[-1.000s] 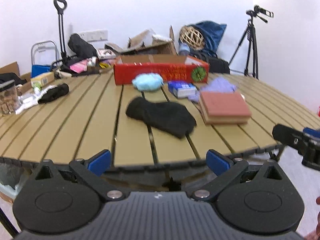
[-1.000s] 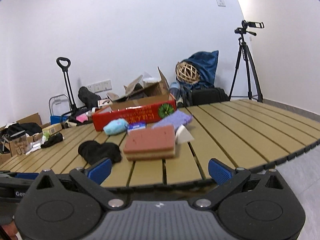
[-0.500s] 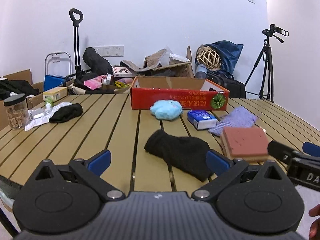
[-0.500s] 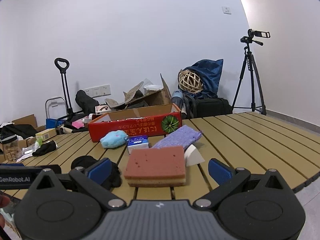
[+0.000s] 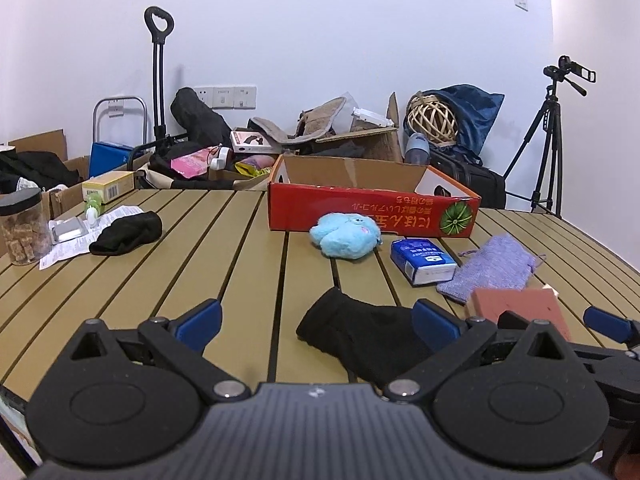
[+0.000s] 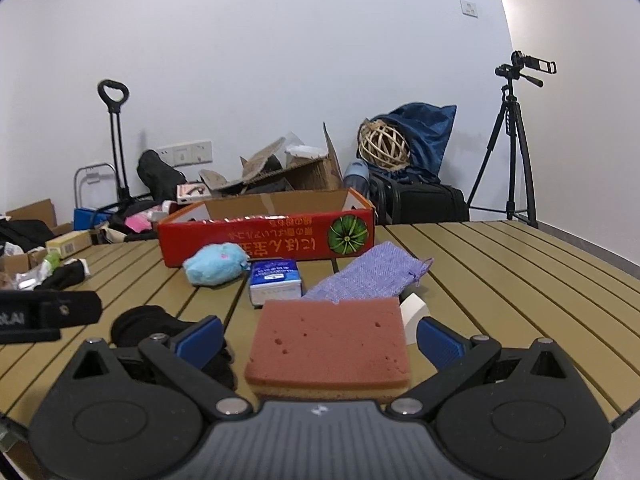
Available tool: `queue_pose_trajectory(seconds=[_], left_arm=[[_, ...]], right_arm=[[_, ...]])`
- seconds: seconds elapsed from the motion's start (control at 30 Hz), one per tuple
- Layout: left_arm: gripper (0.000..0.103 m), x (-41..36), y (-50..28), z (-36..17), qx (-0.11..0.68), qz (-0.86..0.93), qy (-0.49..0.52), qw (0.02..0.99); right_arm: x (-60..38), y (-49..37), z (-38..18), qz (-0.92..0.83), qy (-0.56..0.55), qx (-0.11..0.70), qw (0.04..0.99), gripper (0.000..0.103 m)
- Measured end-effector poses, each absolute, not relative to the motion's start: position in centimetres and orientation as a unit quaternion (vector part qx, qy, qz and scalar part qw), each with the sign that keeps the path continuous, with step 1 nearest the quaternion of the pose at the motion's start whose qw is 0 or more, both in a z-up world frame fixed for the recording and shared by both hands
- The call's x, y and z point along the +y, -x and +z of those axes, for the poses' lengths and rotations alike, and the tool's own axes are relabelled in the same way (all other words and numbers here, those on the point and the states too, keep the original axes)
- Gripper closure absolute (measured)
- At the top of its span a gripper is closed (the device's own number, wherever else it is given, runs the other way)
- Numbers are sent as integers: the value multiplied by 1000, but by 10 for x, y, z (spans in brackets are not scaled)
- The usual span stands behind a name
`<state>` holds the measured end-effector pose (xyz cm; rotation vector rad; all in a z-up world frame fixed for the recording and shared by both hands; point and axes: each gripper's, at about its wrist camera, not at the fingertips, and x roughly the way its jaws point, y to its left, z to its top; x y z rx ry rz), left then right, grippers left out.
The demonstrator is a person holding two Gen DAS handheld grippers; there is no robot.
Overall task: Collect trash
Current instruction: 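Close the right tool on the pink sponge while the left tool approaches the black glove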
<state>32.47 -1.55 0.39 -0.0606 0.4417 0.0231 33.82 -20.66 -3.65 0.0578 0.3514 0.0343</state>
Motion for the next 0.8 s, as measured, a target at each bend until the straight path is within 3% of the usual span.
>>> queue_pose_trajectory(seconds=[0.43,0.8], left_arm=[[0,-7,-337,-3,235,24,39,971],[0,-10,-335,-7,240,22,35,970]], right_arm=[[-202,-380,-57,3,-22,239,971,0],[-210,-381,-59,12,-56,244,968,4]])
